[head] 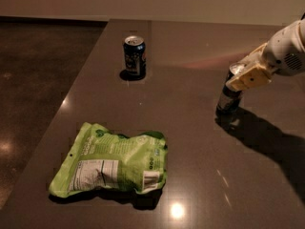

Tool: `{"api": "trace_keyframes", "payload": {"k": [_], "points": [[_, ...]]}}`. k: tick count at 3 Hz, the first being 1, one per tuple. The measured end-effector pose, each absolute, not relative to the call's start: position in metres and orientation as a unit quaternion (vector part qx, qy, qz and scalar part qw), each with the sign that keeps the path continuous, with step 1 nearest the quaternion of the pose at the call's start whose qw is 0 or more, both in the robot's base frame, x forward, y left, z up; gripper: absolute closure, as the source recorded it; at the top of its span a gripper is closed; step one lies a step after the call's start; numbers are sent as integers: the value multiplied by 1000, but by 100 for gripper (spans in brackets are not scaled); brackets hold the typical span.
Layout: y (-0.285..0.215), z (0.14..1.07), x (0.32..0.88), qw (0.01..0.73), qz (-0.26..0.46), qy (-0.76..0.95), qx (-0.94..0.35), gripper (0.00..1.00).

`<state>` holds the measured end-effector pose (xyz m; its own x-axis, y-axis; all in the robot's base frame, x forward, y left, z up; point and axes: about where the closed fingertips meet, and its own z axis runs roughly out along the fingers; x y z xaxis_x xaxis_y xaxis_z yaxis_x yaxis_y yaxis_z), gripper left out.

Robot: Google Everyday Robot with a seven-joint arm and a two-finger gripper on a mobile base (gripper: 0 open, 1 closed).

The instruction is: Move redbull can near green rice chip bag

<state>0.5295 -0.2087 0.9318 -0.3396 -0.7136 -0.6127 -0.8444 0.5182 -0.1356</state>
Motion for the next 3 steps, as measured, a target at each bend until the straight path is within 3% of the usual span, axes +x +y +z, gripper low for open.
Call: {"api": "trace_keyframes", "payload": {"k": [1,3], "points": [[-186,944,531,322,130,793,-501,95],[-116,961,523,325,182,732,-570,100]]}}
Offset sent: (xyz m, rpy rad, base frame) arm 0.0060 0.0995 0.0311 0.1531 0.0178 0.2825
